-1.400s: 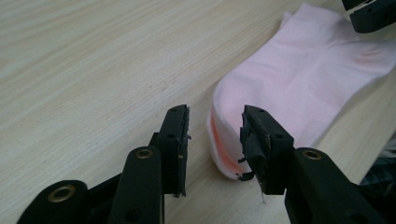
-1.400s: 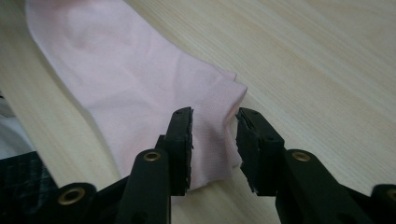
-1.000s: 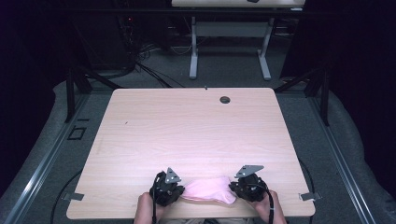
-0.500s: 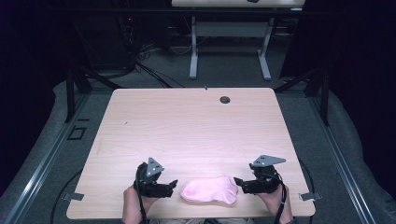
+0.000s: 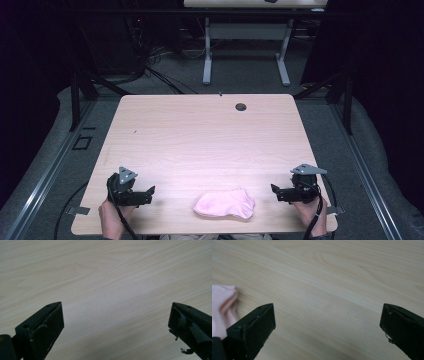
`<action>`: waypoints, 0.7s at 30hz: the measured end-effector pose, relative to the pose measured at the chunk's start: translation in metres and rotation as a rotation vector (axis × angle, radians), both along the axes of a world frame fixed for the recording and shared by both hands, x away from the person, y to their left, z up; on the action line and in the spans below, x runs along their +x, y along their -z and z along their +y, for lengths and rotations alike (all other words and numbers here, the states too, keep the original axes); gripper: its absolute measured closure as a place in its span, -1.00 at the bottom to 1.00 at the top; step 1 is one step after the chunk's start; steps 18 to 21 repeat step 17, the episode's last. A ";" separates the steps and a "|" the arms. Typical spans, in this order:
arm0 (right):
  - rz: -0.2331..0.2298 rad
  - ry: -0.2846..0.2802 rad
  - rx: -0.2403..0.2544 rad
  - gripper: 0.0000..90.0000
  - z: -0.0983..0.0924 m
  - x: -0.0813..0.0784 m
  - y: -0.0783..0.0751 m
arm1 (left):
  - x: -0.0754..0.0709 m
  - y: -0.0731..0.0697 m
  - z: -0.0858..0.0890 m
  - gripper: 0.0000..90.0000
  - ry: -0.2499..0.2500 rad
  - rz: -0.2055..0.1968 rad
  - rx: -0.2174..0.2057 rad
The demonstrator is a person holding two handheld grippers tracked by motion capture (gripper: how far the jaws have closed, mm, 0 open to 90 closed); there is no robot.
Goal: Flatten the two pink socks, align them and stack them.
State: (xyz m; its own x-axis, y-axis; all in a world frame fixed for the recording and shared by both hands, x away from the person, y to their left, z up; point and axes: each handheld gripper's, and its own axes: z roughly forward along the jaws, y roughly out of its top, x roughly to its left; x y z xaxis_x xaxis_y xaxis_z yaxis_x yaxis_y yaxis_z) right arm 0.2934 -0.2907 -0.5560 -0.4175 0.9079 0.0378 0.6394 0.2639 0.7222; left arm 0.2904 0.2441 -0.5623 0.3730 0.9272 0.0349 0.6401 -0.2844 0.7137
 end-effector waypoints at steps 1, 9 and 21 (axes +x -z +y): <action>0.003 0.010 -0.008 -1.00 -0.003 0.001 0.003 | 0.001 0.003 0.003 -0.99 -0.008 0.007 0.002; 0.059 0.066 -0.037 -1.00 -0.019 0.011 0.026 | 0.010 0.022 0.014 -1.00 -0.020 0.030 -0.021; -0.001 0.083 -0.030 -1.00 -0.020 0.010 0.034 | 0.018 0.031 0.018 -1.00 -0.027 0.018 -0.032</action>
